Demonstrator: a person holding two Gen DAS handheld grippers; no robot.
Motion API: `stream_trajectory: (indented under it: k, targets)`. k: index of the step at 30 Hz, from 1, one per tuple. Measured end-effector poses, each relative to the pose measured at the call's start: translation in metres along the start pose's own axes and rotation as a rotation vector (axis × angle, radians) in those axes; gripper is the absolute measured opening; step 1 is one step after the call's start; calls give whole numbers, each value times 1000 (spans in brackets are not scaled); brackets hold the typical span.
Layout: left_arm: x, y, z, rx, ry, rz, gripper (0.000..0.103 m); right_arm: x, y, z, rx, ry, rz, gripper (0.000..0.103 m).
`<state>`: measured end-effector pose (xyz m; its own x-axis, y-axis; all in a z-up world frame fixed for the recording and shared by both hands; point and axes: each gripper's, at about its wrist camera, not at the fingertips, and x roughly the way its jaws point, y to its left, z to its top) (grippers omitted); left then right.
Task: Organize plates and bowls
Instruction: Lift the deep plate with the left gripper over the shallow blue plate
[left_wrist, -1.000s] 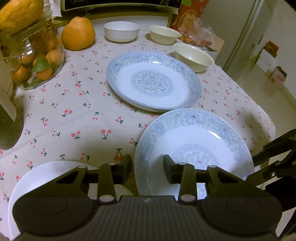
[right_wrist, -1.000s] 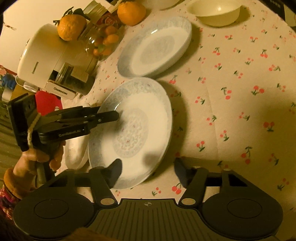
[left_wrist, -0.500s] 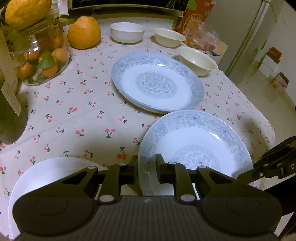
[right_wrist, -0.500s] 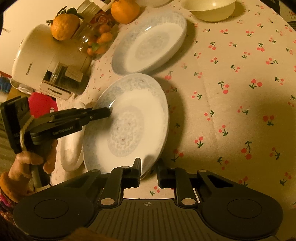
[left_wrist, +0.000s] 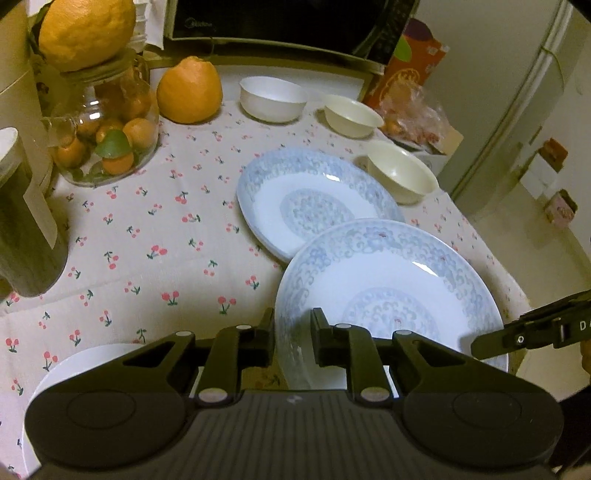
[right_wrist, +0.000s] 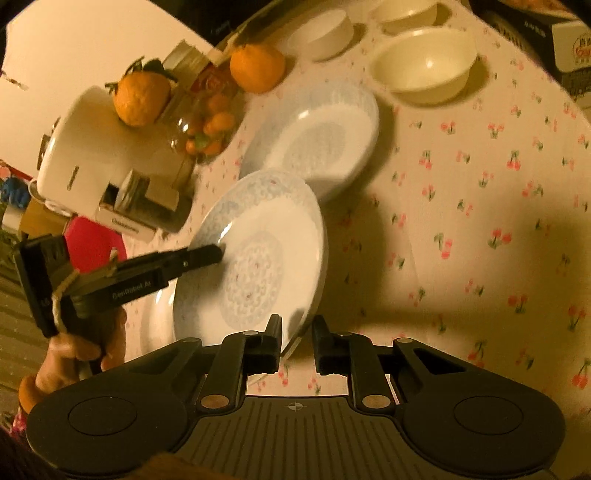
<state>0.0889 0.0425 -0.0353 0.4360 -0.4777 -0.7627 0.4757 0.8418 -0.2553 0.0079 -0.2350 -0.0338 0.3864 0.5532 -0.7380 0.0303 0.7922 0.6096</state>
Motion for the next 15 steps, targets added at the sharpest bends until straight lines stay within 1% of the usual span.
stream_trajectory:
  k: [7,15]
  targets:
    - [3,2,9,-60,-33,16,16,1,-1,24,21,-61,-32,16]
    - [11,0,19,-91,-55,45,16,7,-5,49,49,-103,-58,15]
